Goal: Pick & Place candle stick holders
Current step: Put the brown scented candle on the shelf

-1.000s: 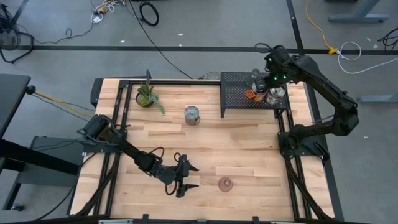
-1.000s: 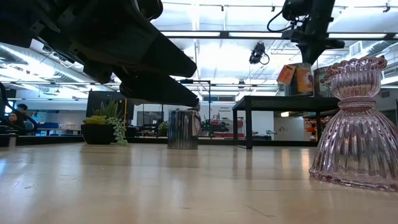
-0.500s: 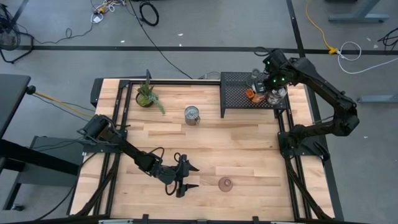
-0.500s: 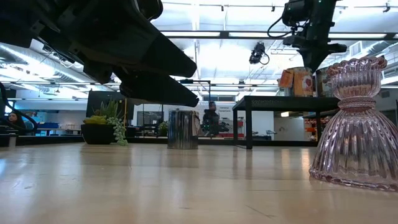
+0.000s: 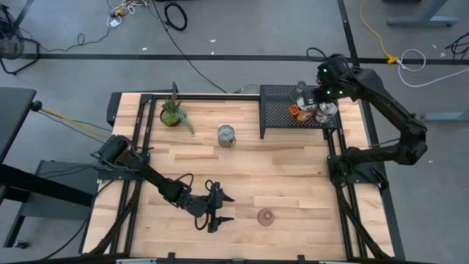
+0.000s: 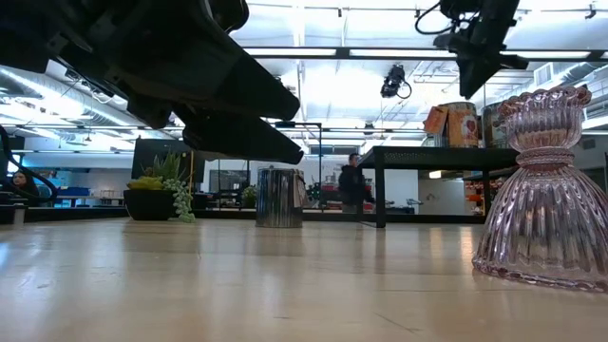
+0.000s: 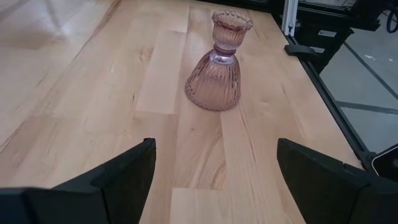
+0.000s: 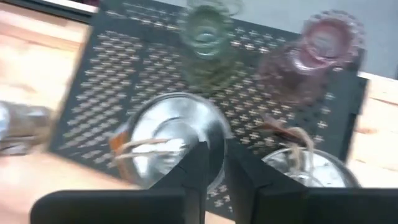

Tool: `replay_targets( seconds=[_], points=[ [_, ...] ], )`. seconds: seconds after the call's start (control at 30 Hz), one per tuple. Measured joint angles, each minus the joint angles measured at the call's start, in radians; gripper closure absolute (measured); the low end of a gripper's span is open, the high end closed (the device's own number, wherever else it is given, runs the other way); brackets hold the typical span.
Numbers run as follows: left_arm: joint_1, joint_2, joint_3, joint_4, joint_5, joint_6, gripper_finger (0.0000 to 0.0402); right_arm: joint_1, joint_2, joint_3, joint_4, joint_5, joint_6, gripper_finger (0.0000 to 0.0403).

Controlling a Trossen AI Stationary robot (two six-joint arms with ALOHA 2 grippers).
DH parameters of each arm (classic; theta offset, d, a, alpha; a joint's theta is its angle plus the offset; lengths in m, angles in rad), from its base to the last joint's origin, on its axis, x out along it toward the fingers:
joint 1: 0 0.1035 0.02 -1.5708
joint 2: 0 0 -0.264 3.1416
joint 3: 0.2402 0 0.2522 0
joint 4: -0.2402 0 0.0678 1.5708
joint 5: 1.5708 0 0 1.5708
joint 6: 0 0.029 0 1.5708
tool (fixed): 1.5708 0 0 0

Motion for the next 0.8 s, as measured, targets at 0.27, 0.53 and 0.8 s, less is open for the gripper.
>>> replay_targets(
  seconds=[0.27,0.53,0.8],
  points=[
    [0.043,-0.035,0.000,-0.044,-0.074,0.045,0.0065,0.050,-0.100,0.000,0.164,-0.290,-0.042,0.0354],
    [0.139,-0.358,0.012,-0.422,-0.258,0.122,0.0082,0.245,-0.197,0.001,0.288,-0.371,-0.066,0.0362],
    [0.459,-0.543,0.316,-1.061,-0.105,0.033,0.0101,0.507,-0.243,-0.150,0.404,-0.271,-0.064,0.0362]
  ],
)
